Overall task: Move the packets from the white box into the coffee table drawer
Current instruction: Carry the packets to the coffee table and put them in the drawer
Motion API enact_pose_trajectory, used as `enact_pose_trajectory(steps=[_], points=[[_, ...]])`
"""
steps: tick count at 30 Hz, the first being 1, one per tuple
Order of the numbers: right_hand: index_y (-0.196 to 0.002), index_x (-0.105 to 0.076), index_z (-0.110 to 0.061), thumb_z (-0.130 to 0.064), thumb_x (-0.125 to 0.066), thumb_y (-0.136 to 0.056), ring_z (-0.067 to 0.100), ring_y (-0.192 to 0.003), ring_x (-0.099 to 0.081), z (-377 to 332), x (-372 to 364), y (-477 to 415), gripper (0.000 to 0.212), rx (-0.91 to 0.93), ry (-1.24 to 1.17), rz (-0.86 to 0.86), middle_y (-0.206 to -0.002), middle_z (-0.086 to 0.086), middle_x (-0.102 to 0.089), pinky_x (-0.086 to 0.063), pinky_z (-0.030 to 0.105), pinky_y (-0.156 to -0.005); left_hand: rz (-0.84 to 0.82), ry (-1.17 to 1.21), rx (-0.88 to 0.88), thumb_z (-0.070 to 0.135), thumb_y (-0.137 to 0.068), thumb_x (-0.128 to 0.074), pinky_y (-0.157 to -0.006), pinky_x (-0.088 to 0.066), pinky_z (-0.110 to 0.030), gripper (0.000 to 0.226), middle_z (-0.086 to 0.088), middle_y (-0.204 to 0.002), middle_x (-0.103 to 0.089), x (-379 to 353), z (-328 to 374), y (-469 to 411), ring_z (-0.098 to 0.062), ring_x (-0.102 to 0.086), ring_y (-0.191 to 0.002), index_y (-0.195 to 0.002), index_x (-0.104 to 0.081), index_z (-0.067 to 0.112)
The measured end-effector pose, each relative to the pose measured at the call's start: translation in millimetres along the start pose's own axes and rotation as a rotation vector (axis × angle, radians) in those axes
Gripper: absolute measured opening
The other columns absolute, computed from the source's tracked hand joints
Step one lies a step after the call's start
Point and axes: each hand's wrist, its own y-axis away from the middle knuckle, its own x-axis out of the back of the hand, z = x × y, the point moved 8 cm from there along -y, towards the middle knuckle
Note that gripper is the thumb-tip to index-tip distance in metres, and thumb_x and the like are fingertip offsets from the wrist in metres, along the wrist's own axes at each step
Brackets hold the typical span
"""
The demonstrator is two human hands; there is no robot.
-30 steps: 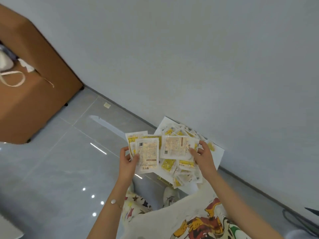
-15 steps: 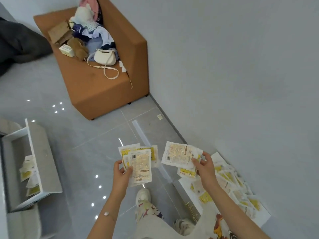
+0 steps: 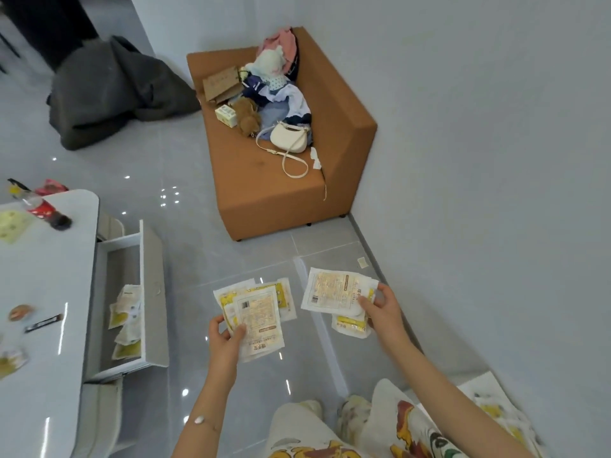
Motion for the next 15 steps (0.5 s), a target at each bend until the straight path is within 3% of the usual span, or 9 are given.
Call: enact_pose_trajectory(steps=[5,8,12,15], points=[[-0.121,-0.043,-0.019,-0.005,-0.059,-0.092,0.015,-0.084,-0.071,-28,-66,-43,0.036,0.010,0.058,-0.114,-0.103,0.002,-0.069,-0.058,0.026,-0.060,0.099,0.106,0.010,0.007,-0.093,-0.058,-0.083,-0.055,-0.051,0.037,-0.013,-0.119,-0.063,25,21,-28,-0.032,-0.066,-0.100,-0.122,-0.039,0.021],[-0.118,-0.043,-0.020,-0.004,-0.058,-0.093,0.010,-0.077,-0.071,-48,-112,-75,0.033,0.028,0.093,-0.186,-0.099,0.001,-0.069,-0.056,0.023,-0.056,0.162,0.159,-0.018,0.007,-0.092,-0.058,-0.076,-0.057,-0.044,0.038,-0.011,-0.116,-0.063,36,43,-48,-0.027,-0.067,-0.095,-0.123,-0.039,0.020],[-0.122,-0.042,-0.018,-0.006,-0.057,-0.094,0.014,-0.081,-0.071,-74,-175,-118,0.034,0.032,0.145,-0.323,-0.101,0.003,-0.070,-0.056,0.028,-0.061,0.251,0.186,-0.057,0.006,-0.092,-0.059,-0.074,-0.058,-0.040,0.035,-0.009,-0.115,-0.065,51,73,-79,-0.025,-0.069,-0.094,-0.113,-0.042,0.028],[-0.127,-0.042,-0.016,-0.007,-0.058,-0.093,0.016,-0.087,-0.070,-92,-217,-149,0.039,0.024,0.192,-0.419,-0.105,0.004,-0.070,-0.057,0.029,-0.063,0.333,0.212,-0.068,0.006,-0.092,-0.059,-0.076,-0.059,-0.043,0.036,-0.010,-0.116,-0.066,60,89,-99,-0.024,-0.070,-0.093,-0.119,-0.042,0.023]])
